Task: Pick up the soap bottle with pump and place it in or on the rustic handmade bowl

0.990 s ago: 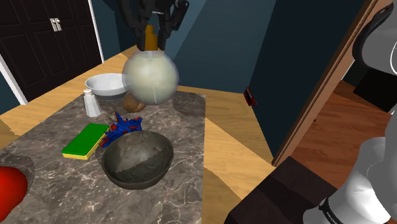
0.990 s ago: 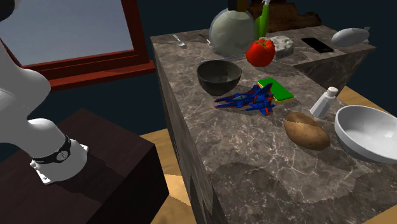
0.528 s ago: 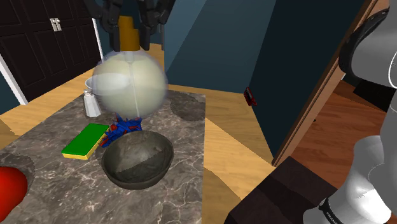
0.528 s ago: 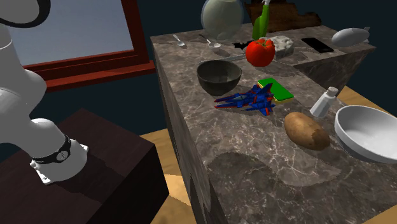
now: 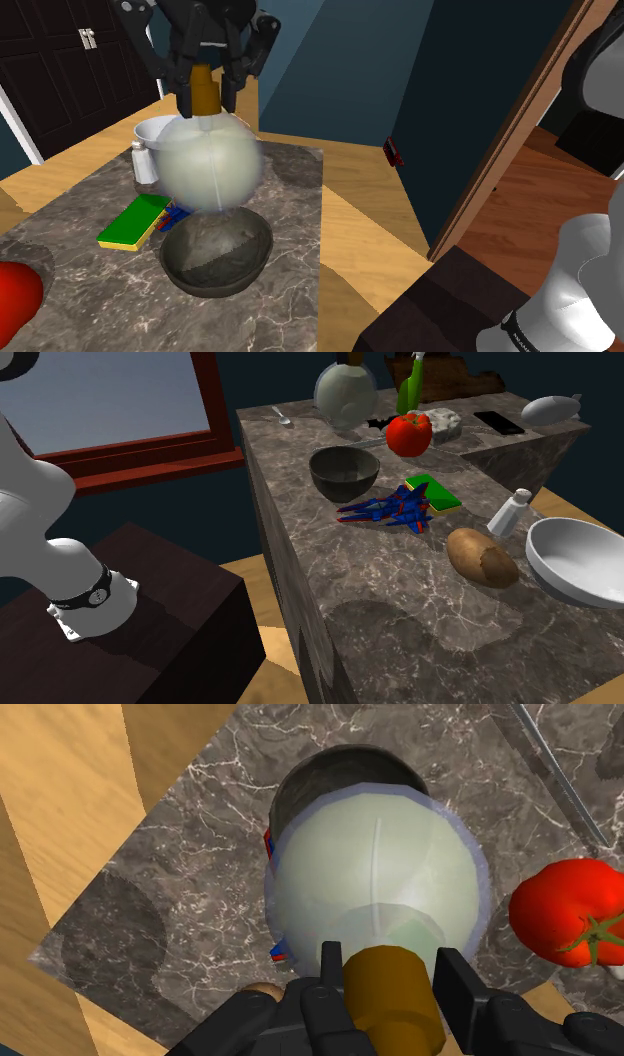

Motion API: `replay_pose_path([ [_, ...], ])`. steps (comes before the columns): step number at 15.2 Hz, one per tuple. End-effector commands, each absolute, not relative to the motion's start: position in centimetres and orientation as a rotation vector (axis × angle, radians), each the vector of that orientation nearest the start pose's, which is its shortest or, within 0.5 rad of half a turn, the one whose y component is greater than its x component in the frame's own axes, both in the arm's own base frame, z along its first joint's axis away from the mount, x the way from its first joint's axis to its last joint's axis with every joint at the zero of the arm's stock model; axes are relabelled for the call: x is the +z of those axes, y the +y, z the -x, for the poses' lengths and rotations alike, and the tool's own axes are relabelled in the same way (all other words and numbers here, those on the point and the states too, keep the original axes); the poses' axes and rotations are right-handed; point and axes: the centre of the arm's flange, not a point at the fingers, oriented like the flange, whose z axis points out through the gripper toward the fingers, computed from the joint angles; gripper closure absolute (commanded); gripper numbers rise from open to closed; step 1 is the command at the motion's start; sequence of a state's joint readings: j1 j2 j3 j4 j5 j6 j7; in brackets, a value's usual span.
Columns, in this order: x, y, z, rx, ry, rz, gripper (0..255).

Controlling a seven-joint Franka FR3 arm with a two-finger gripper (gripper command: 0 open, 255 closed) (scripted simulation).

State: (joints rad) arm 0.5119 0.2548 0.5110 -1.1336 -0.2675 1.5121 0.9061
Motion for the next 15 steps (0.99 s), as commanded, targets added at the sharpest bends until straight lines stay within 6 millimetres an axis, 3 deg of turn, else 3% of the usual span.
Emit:
replay_pose_path([
  [1, 68.0, 47.7, -38.9, -0.315, -0.087, 3.081, 255],
  [15, 60.6, 47.7, -38.9, -0.315, -0.087, 3.081, 255],
])
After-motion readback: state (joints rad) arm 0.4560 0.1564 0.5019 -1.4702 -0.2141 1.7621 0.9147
